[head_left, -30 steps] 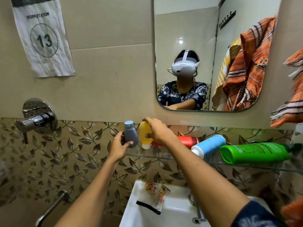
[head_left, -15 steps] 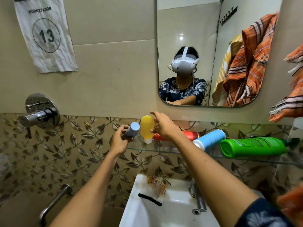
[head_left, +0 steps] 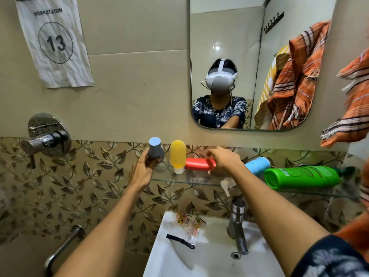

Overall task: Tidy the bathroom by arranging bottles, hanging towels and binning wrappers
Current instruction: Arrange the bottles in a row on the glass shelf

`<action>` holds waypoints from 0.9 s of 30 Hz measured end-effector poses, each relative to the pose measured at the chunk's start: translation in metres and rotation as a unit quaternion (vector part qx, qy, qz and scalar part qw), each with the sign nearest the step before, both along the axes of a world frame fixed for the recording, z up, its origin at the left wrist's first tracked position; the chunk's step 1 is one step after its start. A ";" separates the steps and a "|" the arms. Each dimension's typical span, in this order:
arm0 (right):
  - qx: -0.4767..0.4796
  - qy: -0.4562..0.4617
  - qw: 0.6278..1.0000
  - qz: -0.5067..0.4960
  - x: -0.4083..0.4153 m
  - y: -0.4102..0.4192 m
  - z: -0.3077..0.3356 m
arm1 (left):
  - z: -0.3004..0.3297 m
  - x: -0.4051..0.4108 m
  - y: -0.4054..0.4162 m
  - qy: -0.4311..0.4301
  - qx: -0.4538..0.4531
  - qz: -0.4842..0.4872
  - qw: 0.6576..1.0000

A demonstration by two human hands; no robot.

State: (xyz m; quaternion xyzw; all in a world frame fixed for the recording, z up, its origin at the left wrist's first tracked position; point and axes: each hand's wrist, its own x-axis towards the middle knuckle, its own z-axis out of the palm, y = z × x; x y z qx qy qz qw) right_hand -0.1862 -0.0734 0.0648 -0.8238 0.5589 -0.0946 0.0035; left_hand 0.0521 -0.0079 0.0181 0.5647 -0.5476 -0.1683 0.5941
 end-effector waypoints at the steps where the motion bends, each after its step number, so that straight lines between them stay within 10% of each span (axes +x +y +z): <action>1: 0.004 0.025 1.000 -0.001 -0.001 -0.001 -0.002 | 0.000 0.001 0.000 -0.012 0.006 0.000 1.000; 16: 0.000 0.020 1.000 -0.001 -0.008 -0.005 -0.002 | 0.020 0.002 -0.003 0.329 0.008 -0.046 0.943; 27: -0.112 0.085 0.989 0.037 -0.009 0.007 0.016 | 0.008 0.008 -0.021 0.125 0.003 0.006 0.992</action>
